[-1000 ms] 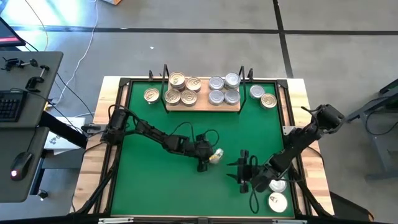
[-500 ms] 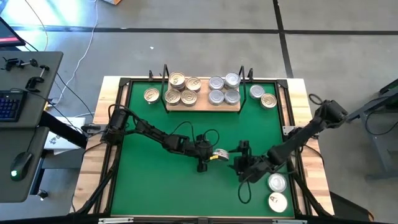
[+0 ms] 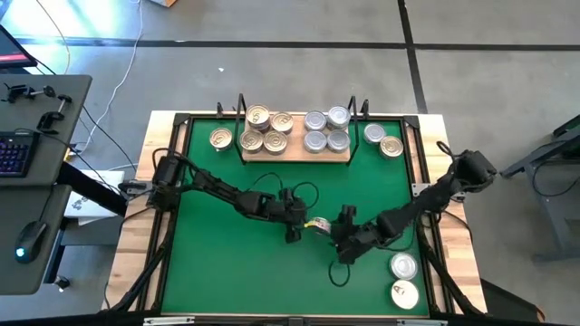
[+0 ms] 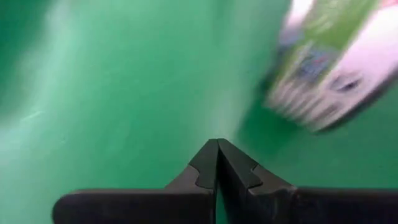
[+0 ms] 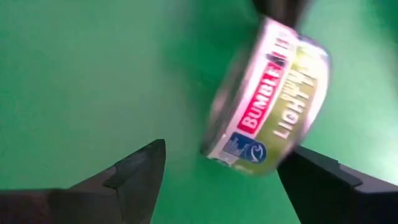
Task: Stack canned seafood by type on shelf
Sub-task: Stack the green white tuna can on top of the other green white tuna can on the shelf, then stack the blue pink tuna can on top of the other blue pink tuna can on the shelf
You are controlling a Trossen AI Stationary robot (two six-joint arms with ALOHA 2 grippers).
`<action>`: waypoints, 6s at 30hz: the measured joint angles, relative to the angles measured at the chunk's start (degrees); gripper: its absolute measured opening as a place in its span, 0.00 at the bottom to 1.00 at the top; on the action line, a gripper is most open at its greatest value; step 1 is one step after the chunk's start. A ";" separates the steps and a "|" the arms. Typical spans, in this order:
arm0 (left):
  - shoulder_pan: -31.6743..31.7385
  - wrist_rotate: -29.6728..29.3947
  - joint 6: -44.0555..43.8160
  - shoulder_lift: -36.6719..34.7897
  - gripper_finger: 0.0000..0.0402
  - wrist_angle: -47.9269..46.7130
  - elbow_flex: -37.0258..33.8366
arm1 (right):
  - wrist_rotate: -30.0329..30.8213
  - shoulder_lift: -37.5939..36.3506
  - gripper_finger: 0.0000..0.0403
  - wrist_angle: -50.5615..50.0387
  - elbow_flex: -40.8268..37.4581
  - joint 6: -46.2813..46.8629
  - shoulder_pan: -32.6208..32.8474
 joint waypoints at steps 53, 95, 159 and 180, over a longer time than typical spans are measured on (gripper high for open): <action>-8.12 -13.63 5.34 -7.21 0.00 -3.73 -0.01 | -21.43 5.08 0.66 10.49 6.01 -35.48 -13.69; -21.96 -31.35 -10.45 -19.02 0.00 25.32 -32.10 | 9.85 15.16 0.32 0.62 34.73 -68.23 -50.99; -22.92 -31.38 -11.91 -19.00 0.00 26.27 -32.10 | -15.97 7.94 0.15 -39.40 34.69 -19.47 -13.55; -22.87 -29.96 -11.78 -18.98 0.00 28.31 -32.07 | -20.01 7.98 0.11 -58.75 34.67 61.11 26.96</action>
